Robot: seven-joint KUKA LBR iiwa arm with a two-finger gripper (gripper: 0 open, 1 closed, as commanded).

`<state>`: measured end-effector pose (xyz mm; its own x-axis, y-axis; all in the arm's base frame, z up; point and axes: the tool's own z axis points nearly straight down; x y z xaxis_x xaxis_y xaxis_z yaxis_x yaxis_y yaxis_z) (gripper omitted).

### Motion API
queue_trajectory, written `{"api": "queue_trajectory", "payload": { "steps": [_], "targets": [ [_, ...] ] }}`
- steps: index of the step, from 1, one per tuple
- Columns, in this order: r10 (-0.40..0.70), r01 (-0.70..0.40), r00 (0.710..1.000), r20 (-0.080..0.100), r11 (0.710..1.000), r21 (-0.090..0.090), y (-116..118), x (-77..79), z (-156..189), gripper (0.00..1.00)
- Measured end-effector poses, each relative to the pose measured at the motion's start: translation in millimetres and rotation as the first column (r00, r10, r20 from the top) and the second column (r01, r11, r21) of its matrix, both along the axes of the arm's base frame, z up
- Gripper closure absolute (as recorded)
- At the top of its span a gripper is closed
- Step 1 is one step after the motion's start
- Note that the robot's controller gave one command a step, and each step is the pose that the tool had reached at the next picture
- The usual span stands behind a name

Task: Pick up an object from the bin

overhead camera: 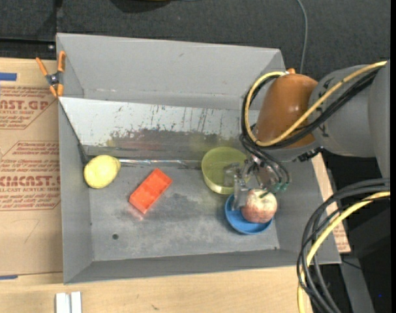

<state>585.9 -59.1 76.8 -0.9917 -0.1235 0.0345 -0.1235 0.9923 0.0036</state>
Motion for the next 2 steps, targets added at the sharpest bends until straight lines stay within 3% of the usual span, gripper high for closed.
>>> {"api": "queue_trajectory", "payload": {
  "steps": [2],
  "targets": [
    [0.0, 0.0, 1.0, 0.015, 1.0, 0.001, 1.0, 3.3, 24.4, 1.0]
  ]
}}
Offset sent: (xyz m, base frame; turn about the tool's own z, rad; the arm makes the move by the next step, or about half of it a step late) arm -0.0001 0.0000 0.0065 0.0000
